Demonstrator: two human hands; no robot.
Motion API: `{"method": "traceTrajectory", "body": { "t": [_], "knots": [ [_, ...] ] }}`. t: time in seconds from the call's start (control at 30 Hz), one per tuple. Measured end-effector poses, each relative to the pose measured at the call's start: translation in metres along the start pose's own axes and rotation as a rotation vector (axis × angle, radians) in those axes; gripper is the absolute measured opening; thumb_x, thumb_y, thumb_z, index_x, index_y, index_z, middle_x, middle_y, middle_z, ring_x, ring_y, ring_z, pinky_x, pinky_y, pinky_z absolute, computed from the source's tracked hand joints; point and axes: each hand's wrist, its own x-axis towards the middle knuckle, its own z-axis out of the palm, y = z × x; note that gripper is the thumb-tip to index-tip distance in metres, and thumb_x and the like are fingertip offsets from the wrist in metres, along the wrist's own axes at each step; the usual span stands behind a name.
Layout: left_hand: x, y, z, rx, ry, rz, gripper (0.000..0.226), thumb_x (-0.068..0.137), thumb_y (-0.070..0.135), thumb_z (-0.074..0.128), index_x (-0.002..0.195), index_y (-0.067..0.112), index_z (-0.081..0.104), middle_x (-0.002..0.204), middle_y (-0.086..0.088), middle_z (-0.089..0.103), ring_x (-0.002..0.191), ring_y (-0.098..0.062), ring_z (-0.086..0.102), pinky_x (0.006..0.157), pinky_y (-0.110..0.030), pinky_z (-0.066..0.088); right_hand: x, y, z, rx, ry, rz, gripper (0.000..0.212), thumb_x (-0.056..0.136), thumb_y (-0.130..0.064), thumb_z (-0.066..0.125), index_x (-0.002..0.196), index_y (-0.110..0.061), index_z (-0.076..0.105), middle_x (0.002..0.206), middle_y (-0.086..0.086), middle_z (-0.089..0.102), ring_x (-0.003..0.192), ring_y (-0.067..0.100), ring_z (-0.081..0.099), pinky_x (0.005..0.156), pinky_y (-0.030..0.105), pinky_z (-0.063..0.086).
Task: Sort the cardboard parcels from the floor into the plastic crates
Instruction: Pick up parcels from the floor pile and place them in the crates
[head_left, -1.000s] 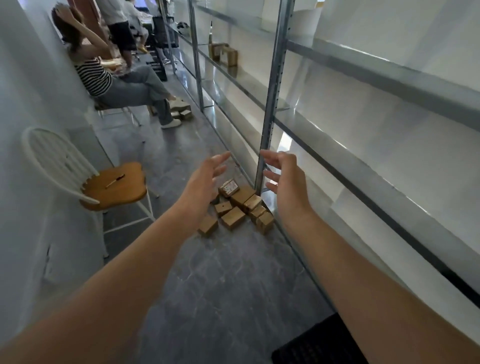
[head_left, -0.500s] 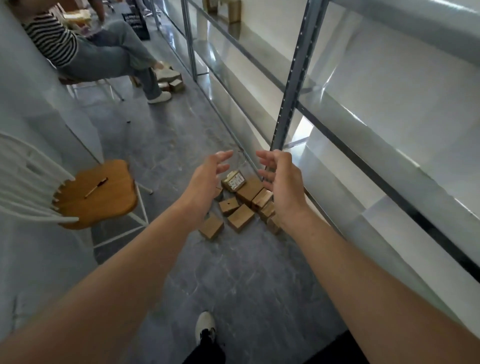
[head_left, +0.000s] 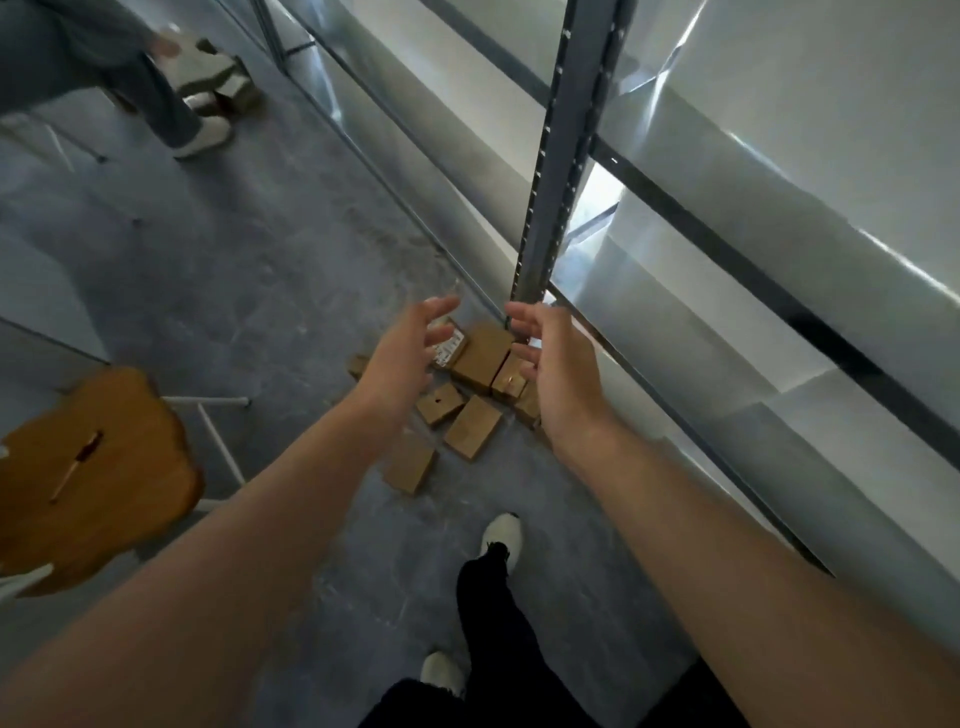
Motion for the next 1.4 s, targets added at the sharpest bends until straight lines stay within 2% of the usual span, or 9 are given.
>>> {"method": "traceTrajectory", "body": {
  "t": [0.1,0.27,0.63,0.87,0.97,1.07,1.13,1.27,1.4],
  "knots": [
    [0.061,-0.02,0.007,0.017,-0.001,-0.08,0.059,0.088,0.054,0.039,0.139,0.033,0.06,0.145,-0.007,0.055,0.137,-0.023,0.046,0.11,-0.04,0.039,0.057,0.03,0.016,-0.003,-0.018,0.056,0.032,0.116,-0.033,0.037,0.105,-0.036,0.067,0.105,-0.016,0.067,0.1,0.0,0.063,0.082,0.018,0.049],
    [0.161,-0.08,0.005,0.093,-0.049,-0.189,0.051,0.102,0.053,0.028,0.143,0.04,0.055,0.149,-0.001,0.052,0.145,-0.024,0.038,0.122,-0.051,0.027,0.141,0.099,0.042,0.034,0.026,0.187,0.046,0.096,-0.057,0.038,0.125,-0.039,0.069,0.125,-0.017,0.065,0.131,0.013,0.059,0.11,0.039,0.048],
    [0.391,-0.272,0.004,0.17,-0.082,-0.382,0.045,0.106,0.044,0.029,0.138,0.035,0.059,0.146,-0.002,0.054,0.142,-0.024,0.041,0.112,-0.043,0.035,0.301,0.343,0.082,0.102,0.246,0.449,0.033,0.095,-0.058,0.042,0.112,-0.045,0.068,0.111,-0.025,0.065,0.11,-0.002,0.059,0.094,0.028,0.046],
    [0.482,-0.422,0.0,0.267,-0.175,-0.457,0.044,0.107,0.043,0.034,0.14,0.03,0.059,0.133,0.0,0.057,0.113,-0.012,0.054,0.092,-0.029,0.038,0.358,0.513,0.109,0.152,0.385,0.588,0.036,0.114,-0.039,0.043,0.141,-0.029,0.065,0.109,-0.03,0.054,0.105,-0.008,0.05,0.1,0.024,0.035],
    [0.516,-0.476,0.0,0.319,-0.202,-0.482,0.041,0.106,0.046,0.035,0.134,0.034,0.062,0.127,0.007,0.06,0.118,-0.013,0.053,0.103,-0.034,0.035,0.38,0.57,0.114,0.158,0.432,0.656,0.023,0.114,-0.04,0.043,0.118,-0.035,0.065,0.1,-0.028,0.049,0.089,-0.01,0.047,0.085,0.023,0.038],
    [0.543,-0.516,0.005,0.322,-0.186,-0.499,0.029,0.105,0.039,0.041,0.107,0.035,0.069,0.096,0.017,0.072,0.095,-0.001,0.065,0.079,-0.019,0.046,0.4,0.614,0.121,0.111,0.461,0.666,0.034,0.114,-0.043,0.042,0.141,-0.038,0.062,0.14,-0.011,0.061,0.126,0.007,0.056,0.104,0.03,0.037],
    [0.554,-0.532,0.01,0.347,-0.219,-0.515,0.031,0.102,0.044,0.042,0.116,0.035,0.068,0.104,0.013,0.073,0.095,-0.003,0.065,0.073,-0.021,0.046,0.411,0.635,0.126,0.107,0.465,0.665,0.057,0.114,-0.045,0.04,0.169,-0.032,0.034,0.171,-0.005,0.039,0.154,0.015,0.038,0.111,0.031,0.028],
    [0.56,-0.548,0.013,0.354,-0.196,-0.552,0.041,0.092,0.063,0.041,0.114,0.04,0.067,0.124,0.004,0.066,0.116,-0.019,0.06,0.102,-0.042,0.043,0.419,0.651,0.134,0.161,0.468,0.722,0.063,0.113,-0.05,0.038,0.171,-0.025,0.03,0.173,0.001,0.037,0.156,0.021,0.036,0.116,0.038,0.031],
    [0.54,-0.528,0.011,0.318,-0.153,-0.519,0.036,0.104,0.051,0.037,0.085,0.038,0.065,0.079,0.014,0.072,0.083,-0.005,0.066,0.073,-0.026,0.049,0.405,0.628,0.135,0.216,0.522,0.72,0.07,0.106,-0.063,0.037,0.166,-0.028,0.039,0.169,0.001,0.042,0.153,0.022,0.041,0.12,0.041,0.032]
  ]
}}
